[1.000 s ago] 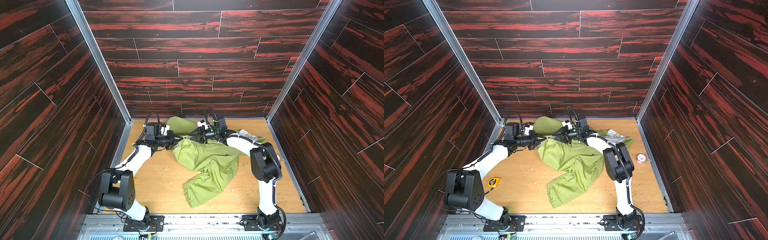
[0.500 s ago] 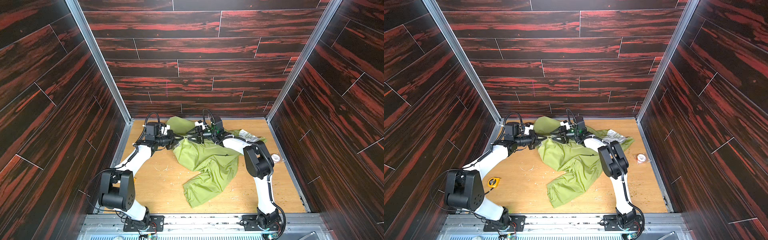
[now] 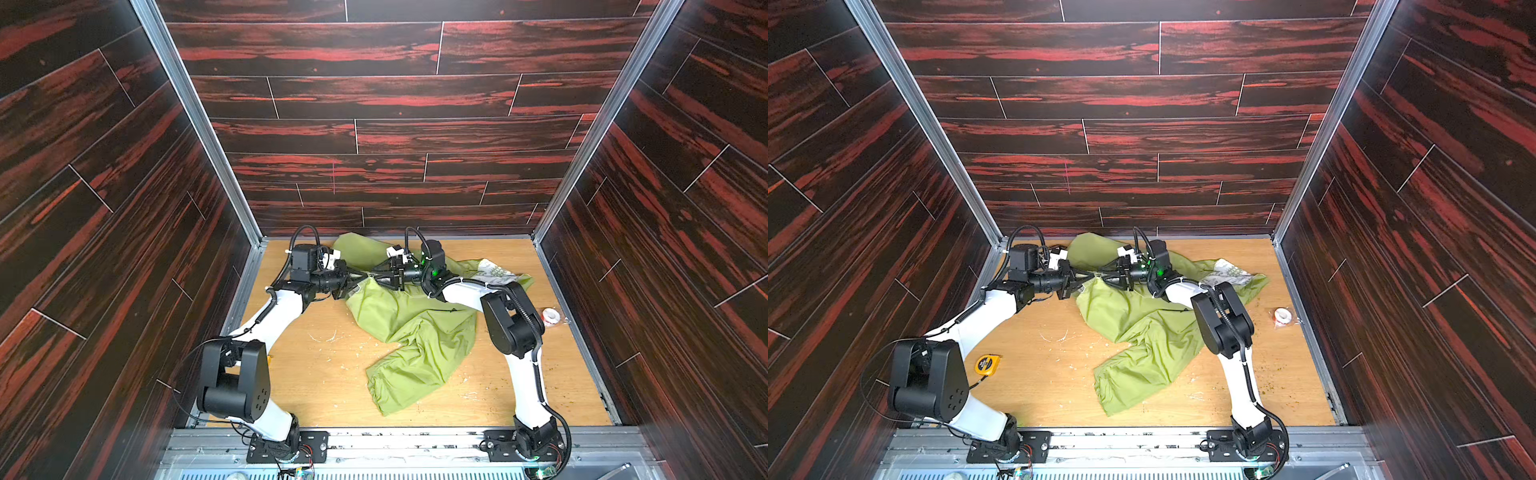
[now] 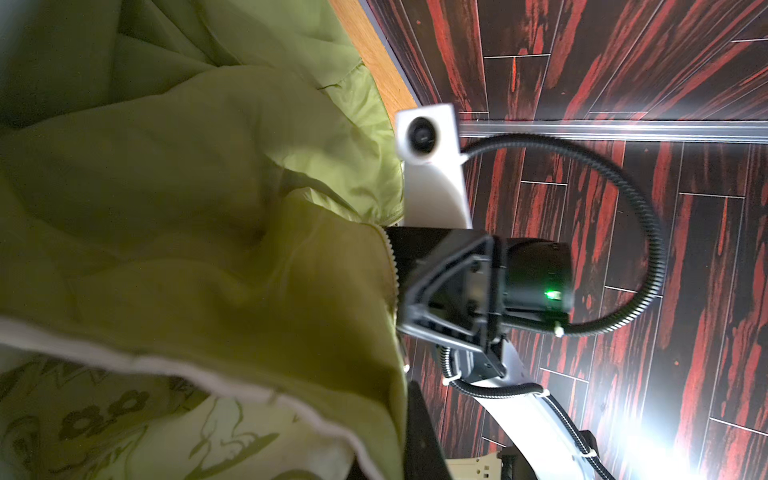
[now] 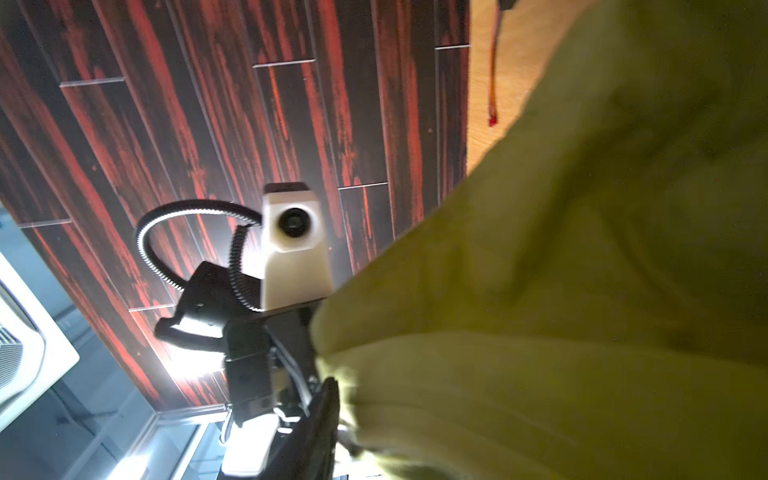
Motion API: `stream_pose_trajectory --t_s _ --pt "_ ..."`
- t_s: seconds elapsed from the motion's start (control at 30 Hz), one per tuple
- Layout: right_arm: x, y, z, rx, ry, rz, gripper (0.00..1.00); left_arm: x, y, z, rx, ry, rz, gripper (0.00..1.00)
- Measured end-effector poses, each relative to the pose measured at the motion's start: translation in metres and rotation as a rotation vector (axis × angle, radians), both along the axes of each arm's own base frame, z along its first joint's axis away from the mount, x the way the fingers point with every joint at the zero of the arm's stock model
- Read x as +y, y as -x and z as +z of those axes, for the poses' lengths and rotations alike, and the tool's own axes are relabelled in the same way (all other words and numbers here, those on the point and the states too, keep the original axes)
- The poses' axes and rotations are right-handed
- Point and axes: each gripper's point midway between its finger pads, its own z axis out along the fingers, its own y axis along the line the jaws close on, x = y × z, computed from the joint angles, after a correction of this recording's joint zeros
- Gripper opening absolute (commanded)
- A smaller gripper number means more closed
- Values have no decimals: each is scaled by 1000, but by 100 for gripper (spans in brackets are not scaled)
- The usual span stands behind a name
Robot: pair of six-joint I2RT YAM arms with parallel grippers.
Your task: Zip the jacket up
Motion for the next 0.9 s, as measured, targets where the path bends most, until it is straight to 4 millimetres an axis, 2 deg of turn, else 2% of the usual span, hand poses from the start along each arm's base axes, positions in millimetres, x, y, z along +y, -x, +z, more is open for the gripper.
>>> stream_pose_trajectory --t_s 0.2,0.5,0.77,0.9 --pt "-11 0 -19 46 19 -23 41 -1 0 0 0 0 -2 0" --pt "-11 -4 1 22 -44 -32 47 -1 0 0 0 0 -2 0" --pt "0 6 7 18 -55 -5 47 -1 0 0 0 1 -2 0" --pt "1 7 7 23 -56 -2 42 -1 0 0 0 1 -2 0"
